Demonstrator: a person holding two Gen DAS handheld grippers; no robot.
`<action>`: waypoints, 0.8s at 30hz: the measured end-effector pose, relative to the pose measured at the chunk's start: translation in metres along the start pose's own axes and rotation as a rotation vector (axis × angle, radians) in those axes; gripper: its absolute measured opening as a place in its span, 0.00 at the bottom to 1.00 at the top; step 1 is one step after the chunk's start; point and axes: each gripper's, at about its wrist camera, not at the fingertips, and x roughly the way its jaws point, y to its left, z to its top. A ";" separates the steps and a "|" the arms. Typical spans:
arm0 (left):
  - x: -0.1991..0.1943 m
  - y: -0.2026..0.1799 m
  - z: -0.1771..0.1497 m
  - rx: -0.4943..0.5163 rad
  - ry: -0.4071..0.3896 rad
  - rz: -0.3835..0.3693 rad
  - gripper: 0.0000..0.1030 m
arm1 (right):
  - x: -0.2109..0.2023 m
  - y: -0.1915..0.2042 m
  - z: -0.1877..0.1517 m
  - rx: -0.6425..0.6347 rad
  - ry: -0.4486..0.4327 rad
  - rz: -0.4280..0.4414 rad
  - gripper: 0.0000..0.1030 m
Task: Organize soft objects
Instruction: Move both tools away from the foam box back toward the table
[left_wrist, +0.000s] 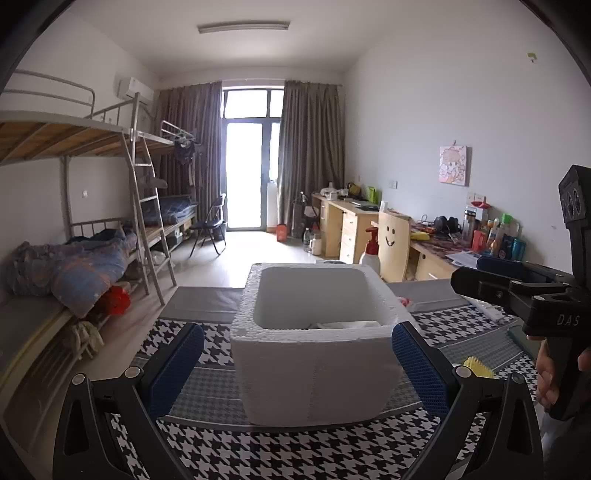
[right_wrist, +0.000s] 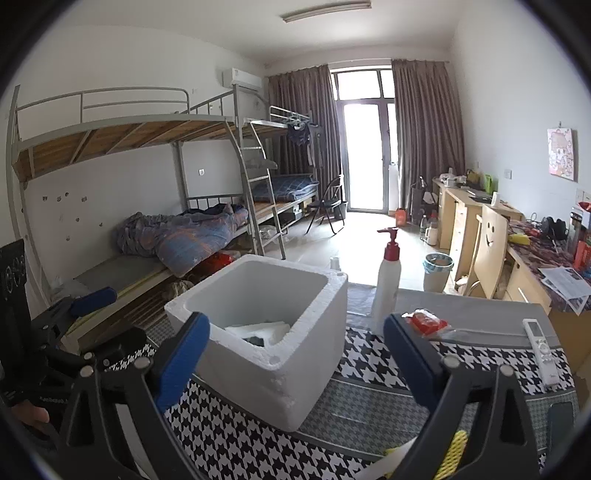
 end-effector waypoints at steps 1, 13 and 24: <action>-0.001 -0.001 0.000 0.002 -0.001 -0.004 0.99 | -0.001 -0.001 -0.001 0.002 -0.001 -0.004 0.94; -0.002 -0.019 -0.001 0.015 0.006 -0.039 0.99 | -0.016 -0.014 -0.014 0.024 -0.009 -0.036 0.95; 0.003 -0.040 -0.010 0.035 0.036 -0.092 0.99 | -0.027 -0.027 -0.027 0.045 -0.005 -0.059 0.95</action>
